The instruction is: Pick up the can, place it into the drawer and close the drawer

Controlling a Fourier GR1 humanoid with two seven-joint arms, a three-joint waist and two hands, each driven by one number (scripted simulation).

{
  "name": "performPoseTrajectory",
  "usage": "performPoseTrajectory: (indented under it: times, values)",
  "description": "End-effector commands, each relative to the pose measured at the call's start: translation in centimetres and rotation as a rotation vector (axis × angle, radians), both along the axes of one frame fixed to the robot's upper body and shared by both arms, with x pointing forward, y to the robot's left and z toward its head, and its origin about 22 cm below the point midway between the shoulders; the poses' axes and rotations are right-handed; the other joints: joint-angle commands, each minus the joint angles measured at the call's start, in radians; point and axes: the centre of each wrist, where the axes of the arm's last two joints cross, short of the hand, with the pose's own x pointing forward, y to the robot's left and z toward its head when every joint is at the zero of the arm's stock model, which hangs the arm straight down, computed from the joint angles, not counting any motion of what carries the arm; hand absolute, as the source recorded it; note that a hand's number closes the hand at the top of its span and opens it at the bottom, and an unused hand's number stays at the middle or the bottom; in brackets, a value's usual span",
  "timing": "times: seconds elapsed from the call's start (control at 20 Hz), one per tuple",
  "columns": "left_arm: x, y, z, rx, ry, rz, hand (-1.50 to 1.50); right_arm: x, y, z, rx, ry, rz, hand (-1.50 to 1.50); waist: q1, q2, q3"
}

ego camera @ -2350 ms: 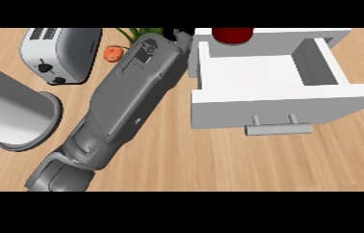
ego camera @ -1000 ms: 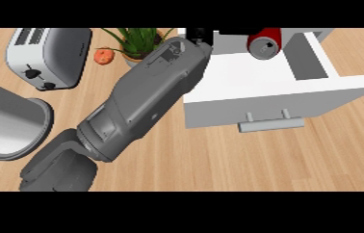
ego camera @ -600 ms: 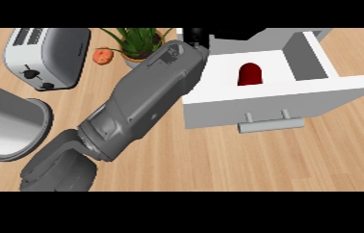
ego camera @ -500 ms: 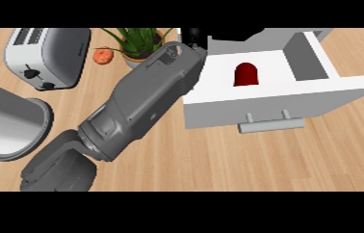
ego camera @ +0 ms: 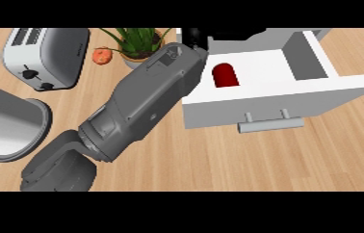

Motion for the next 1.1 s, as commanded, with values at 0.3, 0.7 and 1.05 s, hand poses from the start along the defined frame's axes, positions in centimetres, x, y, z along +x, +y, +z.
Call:
performPoseTrajectory:
  times: [0.3,0.7,1.05]
  values:
    - [-0.2,-0.3,0.5,-0.049,-0.073,-0.016,-1.50,0.7,3.0,2.7,-0.288,-0.140,0.042,-1.50,0.029,-0.006,-0.001]
    - [-0.6,-1.6,2.7,-0.053,-0.063,-0.023,-1.50,5.2,6.5,3.1,-0.487,-0.156,0.045,-1.50,0.068,-0.008,-0.001]
    - [-0.8,-1.9,3.5,-0.073,-0.053,-0.036,-1.50,10.7,10.2,2.6,-0.667,-0.157,0.022,-1.50,0.097,-0.011,-0.002]
